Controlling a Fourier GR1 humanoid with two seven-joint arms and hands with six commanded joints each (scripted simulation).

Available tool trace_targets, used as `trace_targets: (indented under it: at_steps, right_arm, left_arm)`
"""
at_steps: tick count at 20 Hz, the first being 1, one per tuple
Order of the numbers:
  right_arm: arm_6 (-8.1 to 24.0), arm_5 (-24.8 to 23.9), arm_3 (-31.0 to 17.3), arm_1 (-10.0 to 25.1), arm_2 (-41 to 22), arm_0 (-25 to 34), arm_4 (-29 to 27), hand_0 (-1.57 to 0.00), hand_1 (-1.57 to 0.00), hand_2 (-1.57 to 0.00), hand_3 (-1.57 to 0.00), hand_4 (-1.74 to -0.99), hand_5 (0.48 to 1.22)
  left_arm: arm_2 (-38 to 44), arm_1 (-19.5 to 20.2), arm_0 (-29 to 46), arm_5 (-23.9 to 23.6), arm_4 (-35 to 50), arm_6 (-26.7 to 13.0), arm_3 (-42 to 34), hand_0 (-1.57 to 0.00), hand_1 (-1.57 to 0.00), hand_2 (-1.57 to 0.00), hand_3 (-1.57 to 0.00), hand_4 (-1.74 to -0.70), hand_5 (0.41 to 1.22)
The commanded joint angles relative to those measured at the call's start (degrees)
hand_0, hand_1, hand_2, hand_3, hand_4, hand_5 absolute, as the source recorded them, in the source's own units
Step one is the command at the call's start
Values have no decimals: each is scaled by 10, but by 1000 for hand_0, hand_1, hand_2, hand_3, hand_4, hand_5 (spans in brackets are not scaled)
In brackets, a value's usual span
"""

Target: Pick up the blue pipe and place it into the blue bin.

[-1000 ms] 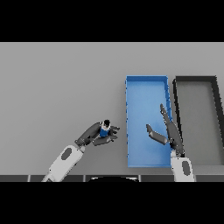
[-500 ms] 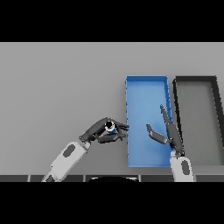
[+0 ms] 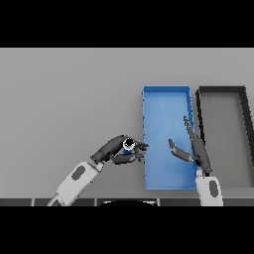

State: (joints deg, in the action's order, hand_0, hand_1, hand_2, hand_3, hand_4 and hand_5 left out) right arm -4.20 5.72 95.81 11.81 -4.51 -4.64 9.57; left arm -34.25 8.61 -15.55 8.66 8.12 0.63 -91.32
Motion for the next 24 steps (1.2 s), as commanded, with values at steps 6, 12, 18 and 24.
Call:
trace_targets:
  at_steps: [6, 12, 18, 24]
  right_arm:
    - [-24, 86, 39, 15, 14, 6, -118, 1, 1, 1, 1, -1231, 620]
    - [113, 198, 139, 88, -4, 70, -313, 1, 1, 1, 1, -1326, 507]
    - [190, 239, 189, 116, -70, 166, -359, 1, 1, 1, 1, -1335, 490]
    - [222, 261, 165, 86, -126, 254, -341, 1, 1, 1, 1, -1288, 502]
  left_arm:
    - [1, 0, -4, 1, -1, 2, 4, -1571, -1571, -1571, -1441, -1731, 1221]
    - [5, 2, -15, 8, 2, 1, 7, -1571, -1571, -1571, -1444, -1731, 1221]
    - [2, 4, -16, 4, -10, 0, 10, -1571, -1571, -1571, -1440, -1730, 1221]
    - [1, 7, -12, 18, 0, 15, -1, -1571, -1571, -1571, -1469, -1670, 1221]
